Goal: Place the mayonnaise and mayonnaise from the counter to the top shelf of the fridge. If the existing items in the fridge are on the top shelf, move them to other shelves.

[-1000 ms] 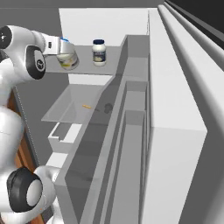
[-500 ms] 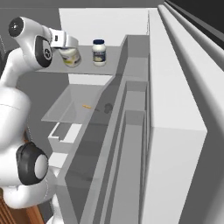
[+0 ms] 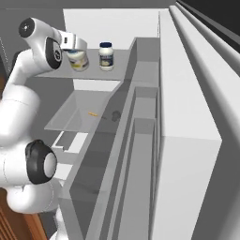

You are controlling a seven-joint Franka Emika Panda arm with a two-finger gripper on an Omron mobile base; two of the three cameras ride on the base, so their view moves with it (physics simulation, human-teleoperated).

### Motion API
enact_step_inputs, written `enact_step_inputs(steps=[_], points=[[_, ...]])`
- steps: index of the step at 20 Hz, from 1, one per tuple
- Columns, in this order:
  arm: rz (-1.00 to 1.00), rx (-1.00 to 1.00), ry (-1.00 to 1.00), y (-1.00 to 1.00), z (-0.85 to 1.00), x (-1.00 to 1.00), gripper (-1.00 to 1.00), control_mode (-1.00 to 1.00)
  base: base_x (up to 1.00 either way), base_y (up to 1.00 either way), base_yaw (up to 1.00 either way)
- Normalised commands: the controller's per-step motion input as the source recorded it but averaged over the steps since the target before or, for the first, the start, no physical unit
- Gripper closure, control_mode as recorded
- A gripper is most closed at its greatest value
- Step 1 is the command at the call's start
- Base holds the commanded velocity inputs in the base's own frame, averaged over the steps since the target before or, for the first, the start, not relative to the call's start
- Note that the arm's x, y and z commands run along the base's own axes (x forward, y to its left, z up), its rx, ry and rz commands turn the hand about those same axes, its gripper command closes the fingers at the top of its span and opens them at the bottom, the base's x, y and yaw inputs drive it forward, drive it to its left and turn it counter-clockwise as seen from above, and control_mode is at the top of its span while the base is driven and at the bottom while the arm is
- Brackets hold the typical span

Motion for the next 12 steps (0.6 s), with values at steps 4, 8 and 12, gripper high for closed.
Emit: enact_step_inputs(steps=[4, 8, 12], points=[[0.02, 0.00, 0.00, 0.03, -0.24, 0.46, 1.00, -1.00, 0.00, 0.00, 0.00], [0.03, 0.00, 0.00, 0.00, -0.14, 0.31, 1.00, -1.00, 0.00, 0.00, 0.00], [0.03, -0.02, 0.00, 0.00, -0.12, 0.11, -1.00, -1.00, 0.00, 0.00, 0.00]])
